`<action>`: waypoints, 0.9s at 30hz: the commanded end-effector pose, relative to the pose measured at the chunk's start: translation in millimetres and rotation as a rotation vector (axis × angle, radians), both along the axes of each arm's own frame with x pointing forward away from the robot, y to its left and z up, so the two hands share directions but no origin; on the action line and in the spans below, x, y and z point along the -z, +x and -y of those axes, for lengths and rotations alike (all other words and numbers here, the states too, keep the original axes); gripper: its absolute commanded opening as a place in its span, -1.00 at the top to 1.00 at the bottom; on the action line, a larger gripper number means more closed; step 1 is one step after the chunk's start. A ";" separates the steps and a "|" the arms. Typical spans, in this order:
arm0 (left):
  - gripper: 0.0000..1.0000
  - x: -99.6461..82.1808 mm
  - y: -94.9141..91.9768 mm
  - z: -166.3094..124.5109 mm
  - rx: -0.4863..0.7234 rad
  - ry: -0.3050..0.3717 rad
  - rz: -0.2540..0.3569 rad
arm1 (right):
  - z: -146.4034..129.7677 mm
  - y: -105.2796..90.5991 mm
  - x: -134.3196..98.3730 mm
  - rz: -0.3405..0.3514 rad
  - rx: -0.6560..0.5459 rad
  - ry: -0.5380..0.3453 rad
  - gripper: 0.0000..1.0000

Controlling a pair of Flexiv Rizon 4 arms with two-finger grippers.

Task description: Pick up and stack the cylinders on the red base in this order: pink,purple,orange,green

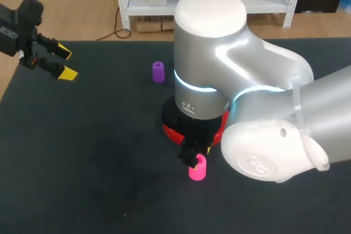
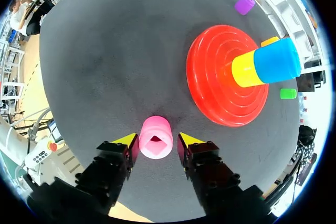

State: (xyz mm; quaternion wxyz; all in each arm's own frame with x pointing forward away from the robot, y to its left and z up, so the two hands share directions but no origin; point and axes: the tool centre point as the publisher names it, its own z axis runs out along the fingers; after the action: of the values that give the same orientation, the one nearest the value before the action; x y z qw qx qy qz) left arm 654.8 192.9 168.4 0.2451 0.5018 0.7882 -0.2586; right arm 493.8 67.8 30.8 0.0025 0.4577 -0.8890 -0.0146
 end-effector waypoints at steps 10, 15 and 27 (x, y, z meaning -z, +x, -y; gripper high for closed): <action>-1.00 0.7 -0.7 -0.1 -0.001 -0.001 0.003 | -3.7 -5.7 -4.2 0.005 -0.006 0.011 1.00; -1.00 0.7 -0.7 -0.1 -0.001 -0.001 0.003 | -7.2 1.5 -37.6 0.062 0.006 0.048 1.00; -1.00 0.7 -0.7 -0.1 -0.001 -0.001 0.003 | 1.7 75.2 -156.5 0.202 0.125 0.182 1.00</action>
State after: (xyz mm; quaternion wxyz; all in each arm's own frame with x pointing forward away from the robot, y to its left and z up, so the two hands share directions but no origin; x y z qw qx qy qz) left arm 654.8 192.9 168.4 0.2451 0.5018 0.7882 -0.2586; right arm 559.3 79.7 161.3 -0.1275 0.4046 -0.9046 -0.0409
